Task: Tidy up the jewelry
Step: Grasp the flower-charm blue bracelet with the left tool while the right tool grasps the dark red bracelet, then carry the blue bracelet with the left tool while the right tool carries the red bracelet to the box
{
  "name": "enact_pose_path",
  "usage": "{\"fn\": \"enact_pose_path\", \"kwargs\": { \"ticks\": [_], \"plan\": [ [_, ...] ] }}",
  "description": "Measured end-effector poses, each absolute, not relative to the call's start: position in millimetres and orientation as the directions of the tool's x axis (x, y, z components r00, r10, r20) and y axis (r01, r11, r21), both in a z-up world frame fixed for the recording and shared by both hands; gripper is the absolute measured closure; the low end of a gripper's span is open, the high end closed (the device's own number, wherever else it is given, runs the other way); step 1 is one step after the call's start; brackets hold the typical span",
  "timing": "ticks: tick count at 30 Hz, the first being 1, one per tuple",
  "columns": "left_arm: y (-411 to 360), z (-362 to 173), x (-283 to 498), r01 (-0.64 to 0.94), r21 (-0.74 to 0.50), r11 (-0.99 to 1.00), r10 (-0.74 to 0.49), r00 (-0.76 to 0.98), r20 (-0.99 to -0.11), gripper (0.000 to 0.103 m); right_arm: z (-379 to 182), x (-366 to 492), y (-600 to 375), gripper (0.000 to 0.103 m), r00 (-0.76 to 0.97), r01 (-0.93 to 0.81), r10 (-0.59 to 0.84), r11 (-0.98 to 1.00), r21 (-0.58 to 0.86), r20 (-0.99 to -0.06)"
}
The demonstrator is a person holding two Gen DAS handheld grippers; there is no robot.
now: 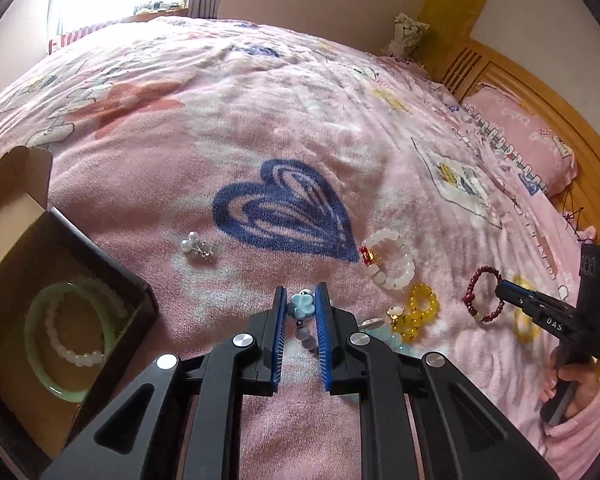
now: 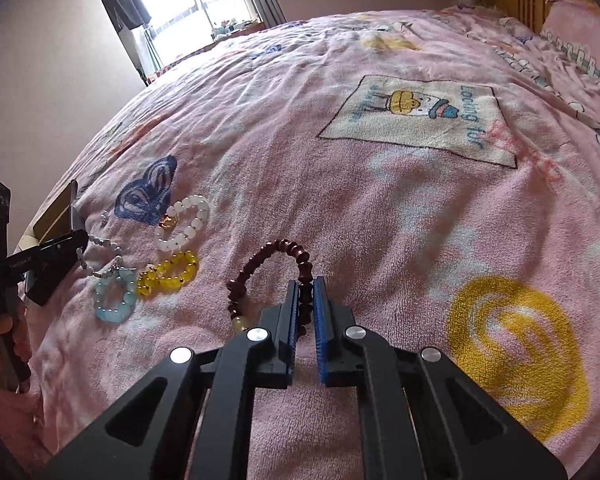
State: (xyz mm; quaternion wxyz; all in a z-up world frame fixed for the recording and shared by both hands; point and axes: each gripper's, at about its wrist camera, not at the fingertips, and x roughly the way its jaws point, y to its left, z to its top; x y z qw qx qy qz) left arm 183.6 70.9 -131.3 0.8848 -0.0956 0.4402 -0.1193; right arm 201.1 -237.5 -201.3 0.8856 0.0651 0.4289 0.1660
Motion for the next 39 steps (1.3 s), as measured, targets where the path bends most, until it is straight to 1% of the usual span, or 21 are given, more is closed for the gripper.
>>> {"fn": "enact_pose_path", "kwargs": {
  "ticks": [5, 12, 19, 29, 34, 39],
  "plan": [
    [72, -109, 174, 0.138, -0.240, 0.961, -0.271, 0.638, -0.721, 0.087, -180, 193, -235, 0.095, 0.608, -0.265, 0.374, 0.927, 0.265, -0.700],
    [82, -82, 165, 0.141, -0.257, 0.956, -0.281, 0.684, -0.673, 0.087, -149, 180, -231, 0.095, 0.646, -0.308, 0.408, 0.913, 0.269, -0.645],
    [96, -64, 159, 0.119, -0.268, 0.956, -0.269, 0.717, -0.643, 0.087, -124, 167, -220, 0.095, 0.666, -0.350, 0.436, 0.899, 0.262, -0.605],
    [107, -30, 142, 0.116, -0.217, 0.969, -0.226, 0.772, -0.595, 0.087, -105, 159, -198, 0.095, 0.669, -0.393, 0.463, 0.885, 0.251, -0.582],
    [118, -18, 137, 0.115, -0.227, 0.967, -0.228, 0.788, -0.572, 0.087, -98, 160, -183, 0.095, 0.659, -0.406, 0.474, 0.878, 0.255, -0.584],
    [130, -9, 133, 0.113, -0.249, 0.962, -0.238, 0.794, -0.559, 0.087, -81, 156, -158, 0.095, 0.658, -0.437, 0.500, 0.862, 0.256, -0.563]
  ]
}}
